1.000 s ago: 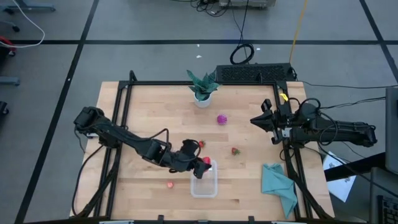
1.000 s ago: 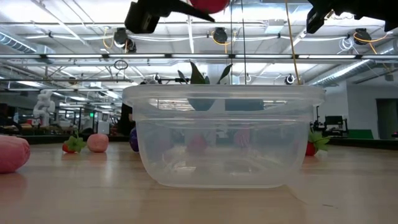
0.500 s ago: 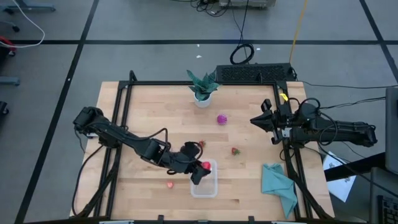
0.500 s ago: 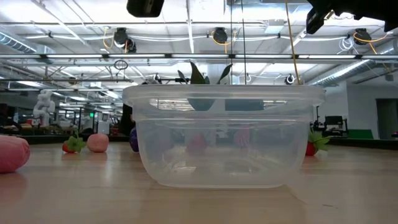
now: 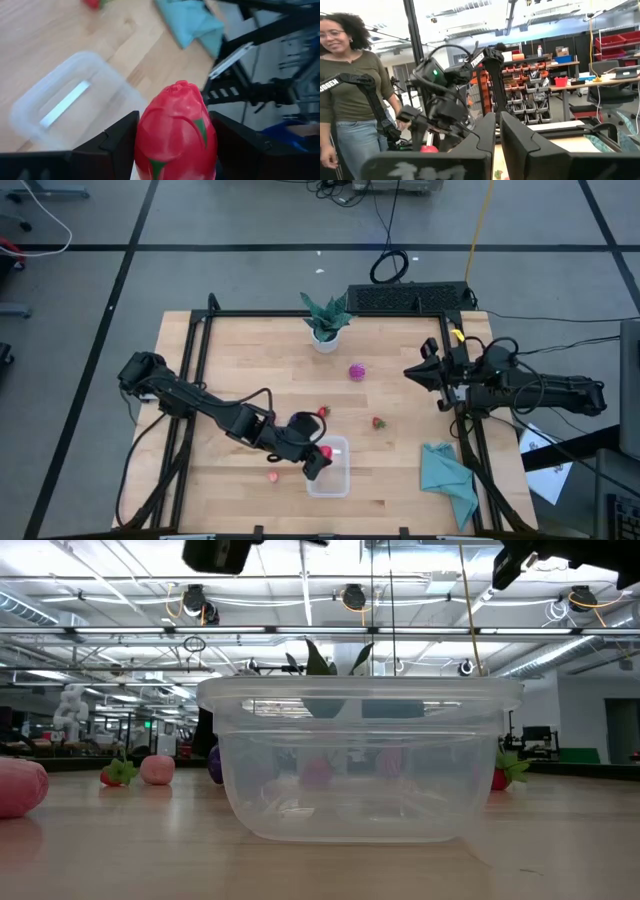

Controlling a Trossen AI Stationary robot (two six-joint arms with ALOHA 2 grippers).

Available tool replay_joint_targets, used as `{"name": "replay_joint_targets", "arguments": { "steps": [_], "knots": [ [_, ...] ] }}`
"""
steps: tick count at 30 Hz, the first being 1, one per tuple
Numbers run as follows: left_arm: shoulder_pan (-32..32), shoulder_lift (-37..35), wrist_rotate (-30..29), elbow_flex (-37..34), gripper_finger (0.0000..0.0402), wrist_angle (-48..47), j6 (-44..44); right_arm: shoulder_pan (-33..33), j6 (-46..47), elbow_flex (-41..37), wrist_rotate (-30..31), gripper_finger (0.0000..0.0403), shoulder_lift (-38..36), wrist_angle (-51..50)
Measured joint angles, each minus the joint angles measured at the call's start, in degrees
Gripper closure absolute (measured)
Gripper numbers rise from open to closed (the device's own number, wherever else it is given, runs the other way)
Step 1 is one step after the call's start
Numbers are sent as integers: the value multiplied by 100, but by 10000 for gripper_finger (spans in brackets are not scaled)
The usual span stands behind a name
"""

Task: Pick and placing Produce into tupperware
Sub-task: Put the pink dragon fruit into the transparent container

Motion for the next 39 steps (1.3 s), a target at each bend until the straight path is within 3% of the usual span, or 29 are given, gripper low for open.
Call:
{"name": "replay_joint_targets", "arguments": {
  "steps": [9,15,28,39],
  "knots": [
    [0,67,-312,1199,172,-1723,85,0,0,0,-2,385,2,4],
    [82,581,-88,1585,172,-2437,8,0,-2,0,-1,385,2,1],
    [336,1373,626,1699,172,-2522,10,0,61,0,-2,385,2,-3],
    [485,1841,825,1699,172,-2491,83,1,61,0,-4,385,26,-9]
  ]
}}
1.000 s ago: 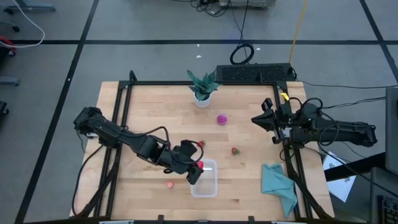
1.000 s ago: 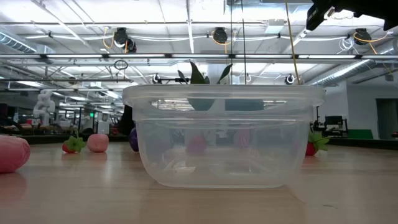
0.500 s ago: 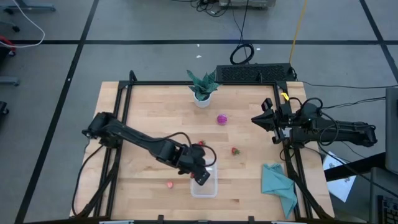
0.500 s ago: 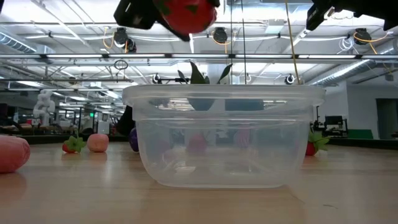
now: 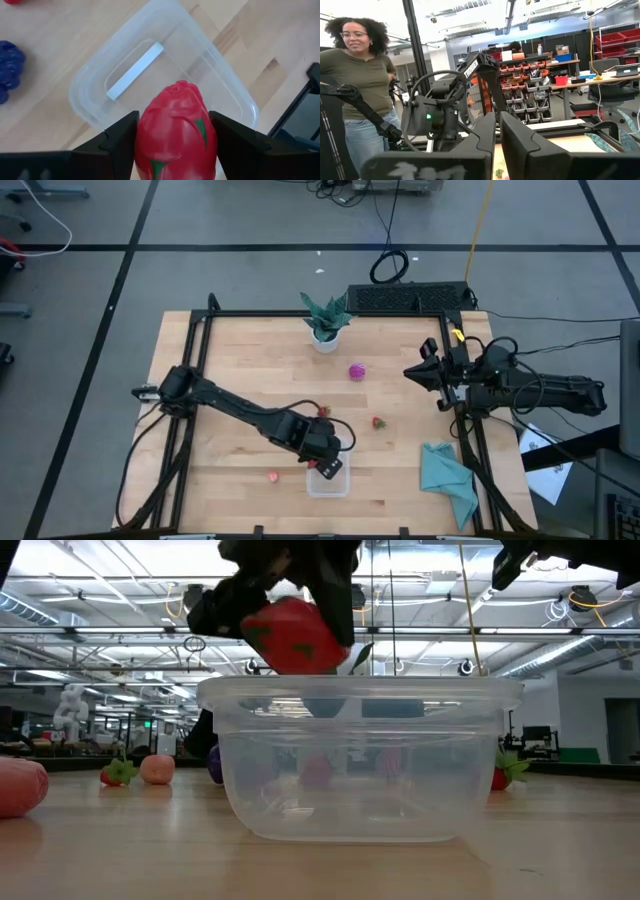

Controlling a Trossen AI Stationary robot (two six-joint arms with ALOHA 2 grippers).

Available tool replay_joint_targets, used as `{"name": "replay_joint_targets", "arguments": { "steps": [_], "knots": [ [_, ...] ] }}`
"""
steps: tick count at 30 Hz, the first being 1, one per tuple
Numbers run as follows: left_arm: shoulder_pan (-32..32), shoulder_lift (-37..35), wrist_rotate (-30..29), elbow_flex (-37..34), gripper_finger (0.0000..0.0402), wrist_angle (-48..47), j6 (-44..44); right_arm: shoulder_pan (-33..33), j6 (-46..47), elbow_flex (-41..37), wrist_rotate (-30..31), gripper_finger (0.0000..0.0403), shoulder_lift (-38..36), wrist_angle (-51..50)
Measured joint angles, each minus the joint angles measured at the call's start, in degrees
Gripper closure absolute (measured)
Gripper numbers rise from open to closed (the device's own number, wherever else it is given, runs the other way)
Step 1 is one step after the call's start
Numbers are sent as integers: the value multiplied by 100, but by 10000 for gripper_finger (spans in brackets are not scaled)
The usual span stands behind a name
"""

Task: Pick and placing Produce into tupperware
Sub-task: Put the pink dragon fruit into the transparent container

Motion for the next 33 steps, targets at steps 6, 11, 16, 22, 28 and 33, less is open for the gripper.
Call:
{"name": "replay_joint_targets", "arguments": {
  "steps": [6,11,16,22,28,33],
  "knots": [
    [130,256,352,0,172,433,266,-1,-2,0,1,385,45,4],
    [194,296,435,0,172,433,303,-1,-54,0,0,385,75,3],
    [190,296,404,0,172,436,288,1,-63,0,0,385,83,2],
    [192,296,371,0,172,436,347,-1,-63,0,0,385,85,2],
    [192,296,369,0,172,436,557,1,-63,0,0,385,85,2],
    [190,296,369,0,172,450,606,-1,-63,0,0,385,85,2]
  ]
}}
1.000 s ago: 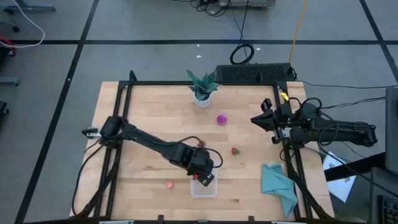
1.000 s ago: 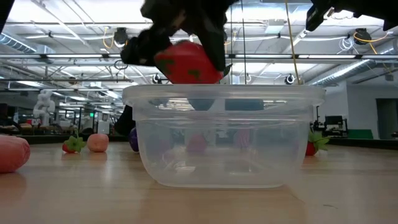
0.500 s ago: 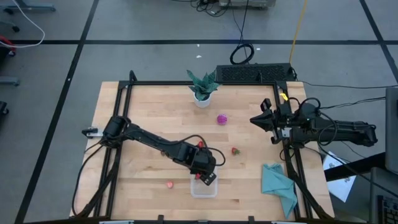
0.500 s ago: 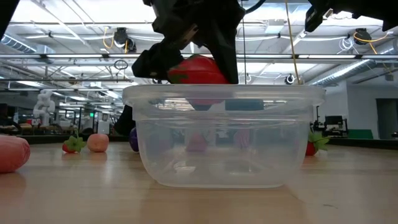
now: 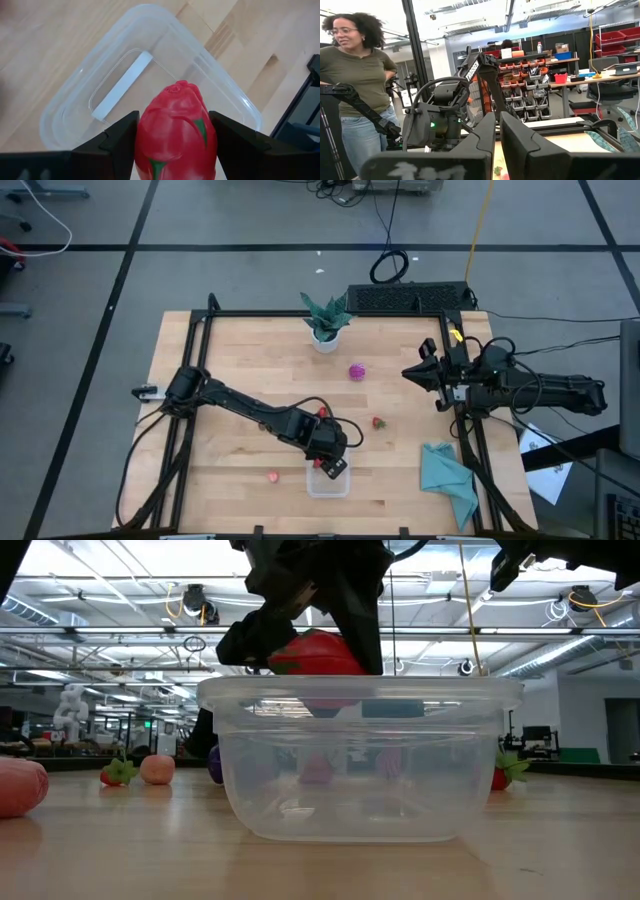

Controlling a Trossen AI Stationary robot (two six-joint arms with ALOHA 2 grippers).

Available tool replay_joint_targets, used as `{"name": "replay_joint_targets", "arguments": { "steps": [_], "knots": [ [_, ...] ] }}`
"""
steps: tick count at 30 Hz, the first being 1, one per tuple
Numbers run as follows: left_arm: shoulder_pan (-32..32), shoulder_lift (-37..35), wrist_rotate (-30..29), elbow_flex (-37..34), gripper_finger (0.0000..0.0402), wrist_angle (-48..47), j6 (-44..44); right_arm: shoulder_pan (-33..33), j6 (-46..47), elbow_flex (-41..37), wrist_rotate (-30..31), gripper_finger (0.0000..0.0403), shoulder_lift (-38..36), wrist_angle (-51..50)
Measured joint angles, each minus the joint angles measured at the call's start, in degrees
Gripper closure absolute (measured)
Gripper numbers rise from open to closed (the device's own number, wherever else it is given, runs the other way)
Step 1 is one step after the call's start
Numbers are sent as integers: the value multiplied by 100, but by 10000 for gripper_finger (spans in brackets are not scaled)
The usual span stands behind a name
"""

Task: Pick and placing Produce into tupperware
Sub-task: Put the pink dragon fruit into the transparent container

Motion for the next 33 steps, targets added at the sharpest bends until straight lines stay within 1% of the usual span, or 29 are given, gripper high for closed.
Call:
{"name": "replay_joint_targets", "arguments": {
  "steps": [18,25,33],
  "knots": [
    [2,4,-6,-2,172,71,3,1,0,0,0,385,0,0],
    [-37,4,-307,-11,172,63,-168,1,0,0,0,385,0,0],
    [-69,4,-348,-13,172,62,-319,1,0,0,0,385,0,0]
  ]
}}
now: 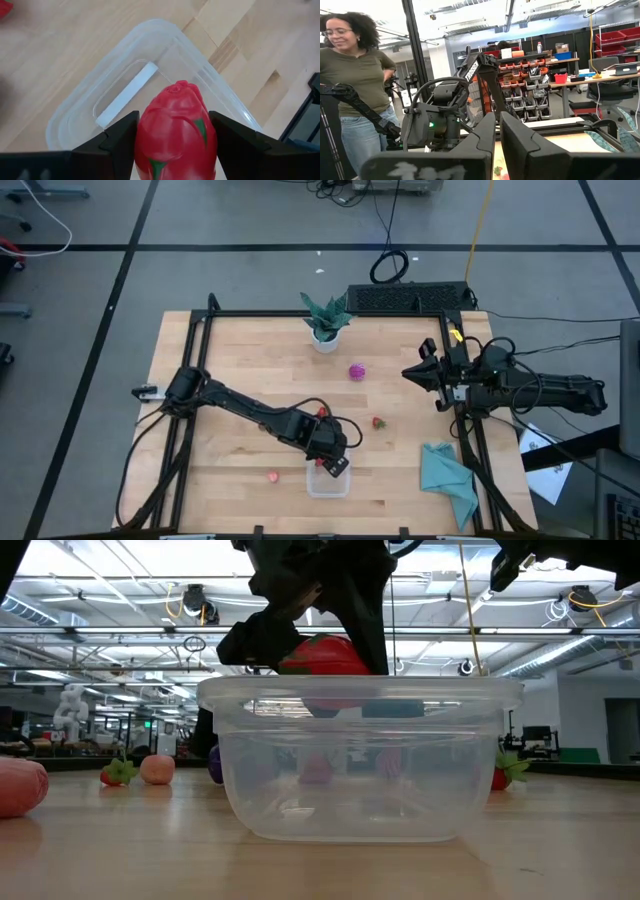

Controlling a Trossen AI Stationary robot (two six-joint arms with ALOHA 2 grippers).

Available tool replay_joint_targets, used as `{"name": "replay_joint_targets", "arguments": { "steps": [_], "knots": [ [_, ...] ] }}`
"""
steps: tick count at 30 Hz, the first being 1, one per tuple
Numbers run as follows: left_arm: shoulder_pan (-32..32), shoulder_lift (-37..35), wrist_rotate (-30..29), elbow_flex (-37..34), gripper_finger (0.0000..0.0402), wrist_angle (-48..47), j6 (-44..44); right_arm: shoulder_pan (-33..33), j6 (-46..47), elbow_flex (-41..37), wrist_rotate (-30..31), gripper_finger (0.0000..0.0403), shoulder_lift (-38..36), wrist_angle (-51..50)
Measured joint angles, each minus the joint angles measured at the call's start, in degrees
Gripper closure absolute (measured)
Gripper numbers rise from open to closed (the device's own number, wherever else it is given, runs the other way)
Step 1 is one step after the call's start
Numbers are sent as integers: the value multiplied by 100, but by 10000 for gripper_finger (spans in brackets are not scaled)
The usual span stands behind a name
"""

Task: Pick and placing Produce into tupperware
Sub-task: Put the pink dragon fruit into the transparent container

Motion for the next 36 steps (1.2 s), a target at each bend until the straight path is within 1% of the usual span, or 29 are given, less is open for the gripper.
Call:
{"name": "replay_joint_targets", "arguments": {
  "steps": [5,11,21,36],
  "knots": [
    [-123,51,-7,0,172,28,-146,-1,0,0,0,385,0,0],
    [-217,100,-157,0,172,75,-291,-1,0,0,0,385,2,0],
    [-194,390,-76,-2,172,309,-267,-1,15,0,0,385,32,4],
    [-176,345,-94,-2,172,190,-241,-1,2,0,0,385,105,7]
  ]
}}
